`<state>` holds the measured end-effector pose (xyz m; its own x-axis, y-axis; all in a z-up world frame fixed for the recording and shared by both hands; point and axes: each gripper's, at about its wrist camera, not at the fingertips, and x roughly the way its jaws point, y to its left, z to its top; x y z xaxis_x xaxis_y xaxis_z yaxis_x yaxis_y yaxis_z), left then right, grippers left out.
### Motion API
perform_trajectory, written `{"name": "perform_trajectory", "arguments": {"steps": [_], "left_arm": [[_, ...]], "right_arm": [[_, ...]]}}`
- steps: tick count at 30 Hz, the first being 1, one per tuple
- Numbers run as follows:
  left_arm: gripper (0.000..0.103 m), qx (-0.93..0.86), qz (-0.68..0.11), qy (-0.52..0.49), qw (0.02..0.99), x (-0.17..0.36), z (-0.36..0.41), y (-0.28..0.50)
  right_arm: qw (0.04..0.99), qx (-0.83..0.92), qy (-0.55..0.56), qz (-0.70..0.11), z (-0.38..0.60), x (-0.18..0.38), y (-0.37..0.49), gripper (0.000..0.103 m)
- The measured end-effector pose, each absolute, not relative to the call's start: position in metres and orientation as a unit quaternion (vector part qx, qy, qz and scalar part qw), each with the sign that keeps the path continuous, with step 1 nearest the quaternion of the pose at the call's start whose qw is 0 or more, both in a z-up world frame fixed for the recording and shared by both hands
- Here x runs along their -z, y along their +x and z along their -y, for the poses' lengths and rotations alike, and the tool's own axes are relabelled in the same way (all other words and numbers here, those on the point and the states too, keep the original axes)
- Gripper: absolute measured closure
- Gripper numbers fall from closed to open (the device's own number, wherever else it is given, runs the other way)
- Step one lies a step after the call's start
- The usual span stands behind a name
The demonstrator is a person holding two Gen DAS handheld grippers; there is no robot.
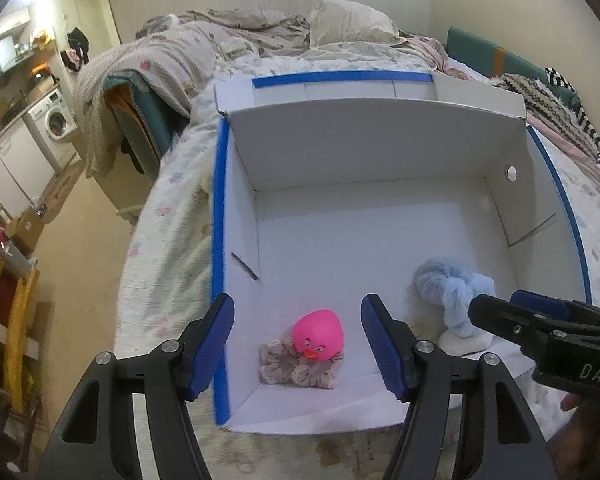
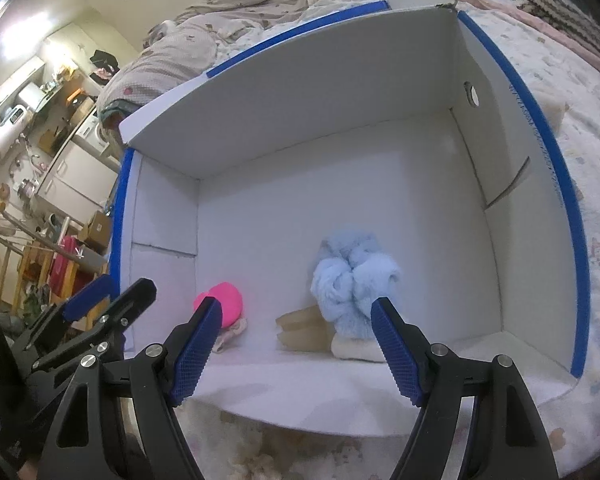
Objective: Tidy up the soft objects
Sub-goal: 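Open both tools and withdraw them from the box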
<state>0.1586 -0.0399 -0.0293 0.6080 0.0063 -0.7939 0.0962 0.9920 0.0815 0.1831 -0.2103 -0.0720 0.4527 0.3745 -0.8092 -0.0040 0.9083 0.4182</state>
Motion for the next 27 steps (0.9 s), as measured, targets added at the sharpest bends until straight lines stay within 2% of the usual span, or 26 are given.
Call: {"name": "perform_trajectory", "arguments": {"steps": [9, 27], "left_arm": [[0.040, 0.013, -0.434, 0.053, 0.899, 0.019, 0.022, 0.132], [0.040, -0.012, -0.460, 0.021, 0.888, 0.035, -0.002, 0.078]], "right_arm": [[0.840, -0.107, 0.171, -0.504, 0.217, 0.062, 0.160, 0.022], [0.842, -0.111, 0.169, -0.500, 0.221, 0.055, 0.114, 0.022]]}}
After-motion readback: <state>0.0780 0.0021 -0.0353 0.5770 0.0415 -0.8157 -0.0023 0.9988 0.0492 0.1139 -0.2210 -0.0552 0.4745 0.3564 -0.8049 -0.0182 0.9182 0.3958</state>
